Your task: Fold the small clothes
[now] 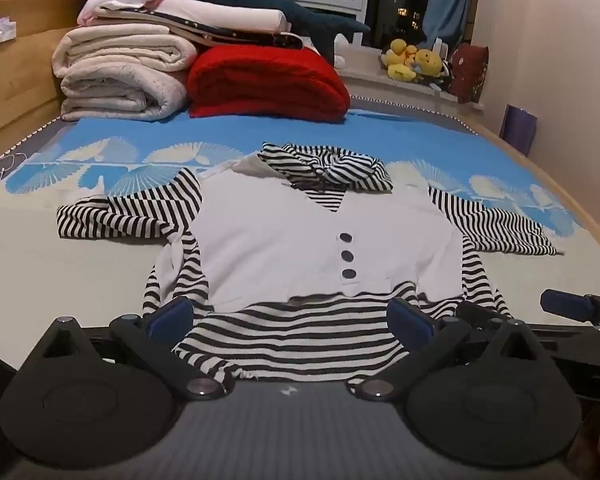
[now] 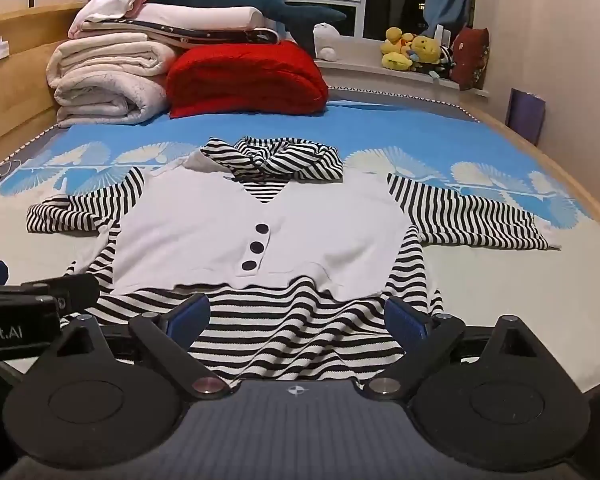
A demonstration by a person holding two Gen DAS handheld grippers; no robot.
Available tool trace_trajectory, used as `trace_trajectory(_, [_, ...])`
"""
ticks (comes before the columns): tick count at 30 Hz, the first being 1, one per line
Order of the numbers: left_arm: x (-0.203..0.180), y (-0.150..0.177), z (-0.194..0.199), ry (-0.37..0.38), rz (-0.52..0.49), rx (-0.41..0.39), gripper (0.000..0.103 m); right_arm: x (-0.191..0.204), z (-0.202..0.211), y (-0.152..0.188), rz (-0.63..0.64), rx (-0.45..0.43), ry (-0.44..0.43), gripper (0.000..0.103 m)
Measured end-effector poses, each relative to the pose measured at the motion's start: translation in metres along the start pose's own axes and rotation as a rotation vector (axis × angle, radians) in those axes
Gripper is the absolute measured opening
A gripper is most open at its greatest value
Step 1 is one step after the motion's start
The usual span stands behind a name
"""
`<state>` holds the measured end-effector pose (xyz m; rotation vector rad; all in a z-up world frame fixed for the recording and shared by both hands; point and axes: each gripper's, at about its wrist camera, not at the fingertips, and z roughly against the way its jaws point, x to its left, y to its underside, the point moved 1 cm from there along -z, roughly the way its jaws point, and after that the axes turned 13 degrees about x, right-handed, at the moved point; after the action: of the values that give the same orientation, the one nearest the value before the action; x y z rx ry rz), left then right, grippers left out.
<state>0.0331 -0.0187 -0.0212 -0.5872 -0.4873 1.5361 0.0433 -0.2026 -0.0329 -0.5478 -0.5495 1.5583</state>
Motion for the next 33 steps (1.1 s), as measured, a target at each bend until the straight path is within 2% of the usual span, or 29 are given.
trace_trajectory(9, [-0.011, 0.002, -0.001, -0.021, -0.051, -0.002, 0.103, -0.003, 0.0, 0.0, -0.019, -0.021, 0.021, 0.09])
trace_trajectory(13, [-0.01, 0.002, -0.007, -0.012, -0.035, 0.028, 0.103, -0.003, 0.0, 0.001, -0.03, -0.033, 0.03, 0.089])
trace_trajectory(23, [-0.013, 0.004, -0.005, -0.051, -0.055, -0.043, 0.103, 0.001, -0.001, 0.001, -0.012, -0.065, -0.01, 0.072])
trace_trajectory(30, [-0.014, 0.003, -0.009, -0.051, -0.081, -0.011, 0.103, 0.004, -0.003, 0.002, 0.021, -0.039, 0.009, 0.073])
trace_trajectory(33, [-0.012, 0.004, -0.01, -0.054, -0.078, -0.004, 0.103, 0.003, -0.006, 0.004, 0.017, -0.007, 0.015, 0.079])
